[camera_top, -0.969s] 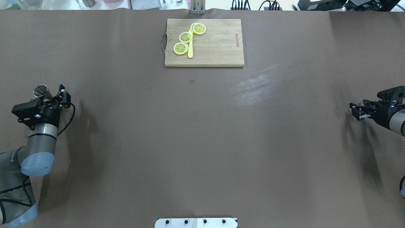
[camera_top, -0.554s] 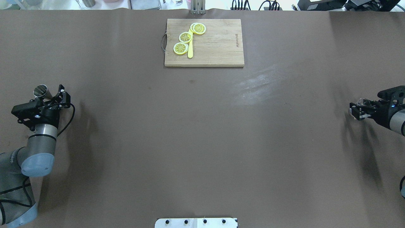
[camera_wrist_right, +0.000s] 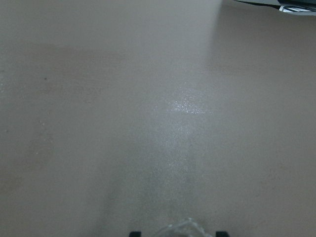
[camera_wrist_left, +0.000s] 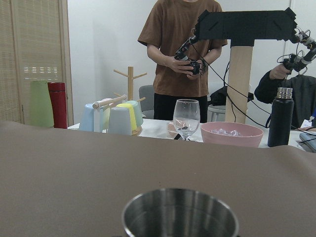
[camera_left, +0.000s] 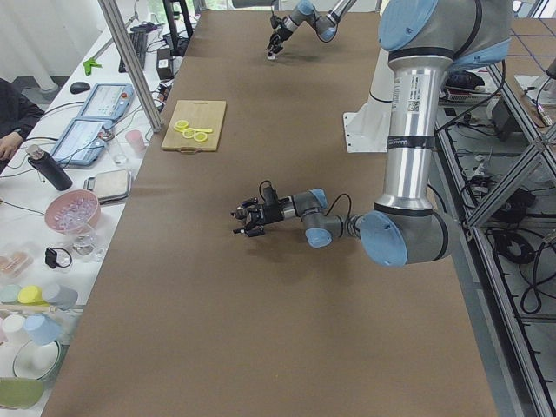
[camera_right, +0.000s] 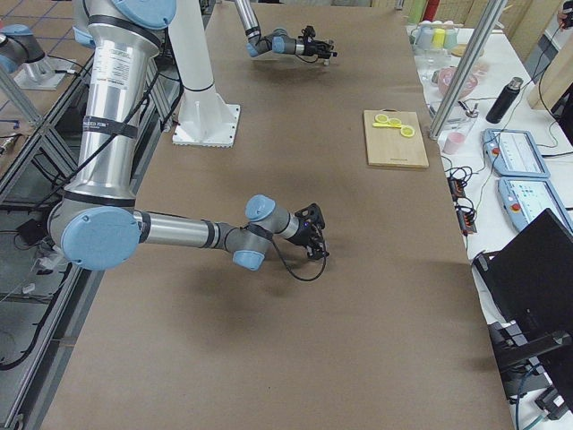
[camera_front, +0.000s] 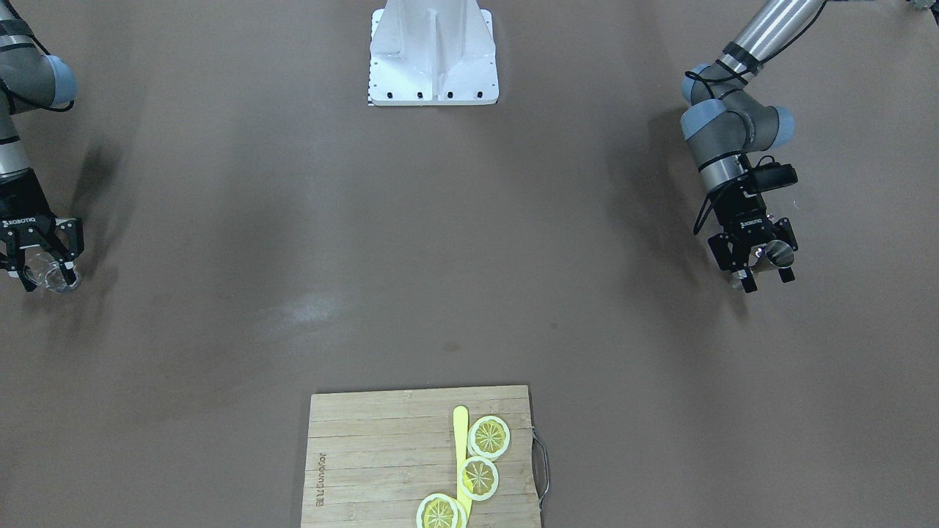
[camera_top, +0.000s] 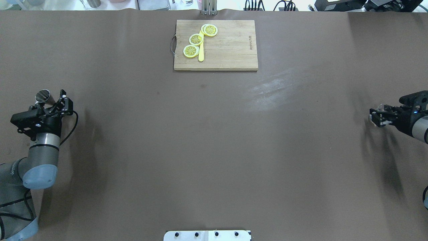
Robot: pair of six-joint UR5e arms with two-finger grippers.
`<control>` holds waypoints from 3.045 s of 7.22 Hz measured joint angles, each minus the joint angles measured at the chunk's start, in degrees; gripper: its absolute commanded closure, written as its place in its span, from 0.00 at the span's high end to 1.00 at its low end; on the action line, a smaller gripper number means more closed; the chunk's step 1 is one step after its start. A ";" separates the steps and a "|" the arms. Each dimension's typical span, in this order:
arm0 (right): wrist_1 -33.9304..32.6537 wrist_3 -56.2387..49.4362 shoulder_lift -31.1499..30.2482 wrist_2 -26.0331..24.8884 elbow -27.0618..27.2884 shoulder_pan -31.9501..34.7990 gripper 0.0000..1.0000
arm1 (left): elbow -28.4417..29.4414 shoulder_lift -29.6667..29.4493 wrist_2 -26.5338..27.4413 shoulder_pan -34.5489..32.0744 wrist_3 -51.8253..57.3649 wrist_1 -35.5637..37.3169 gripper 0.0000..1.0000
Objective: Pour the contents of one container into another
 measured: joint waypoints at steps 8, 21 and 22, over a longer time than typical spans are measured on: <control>-0.27 -4.11 1.19 6.25 5.95 1.01 0.44 | 0.09 0.50 1.64 1.67 -0.72 0.00 0.38; -0.99 -15.13 2.71 10.12 9.74 -3.79 0.00 | -3.14 0.92 1.25 2.75 -0.32 -0.49 0.00; -0.99 -15.15 2.72 10.13 9.76 -3.79 0.00 | -4.73 0.85 1.11 2.93 -0.14 -0.33 0.00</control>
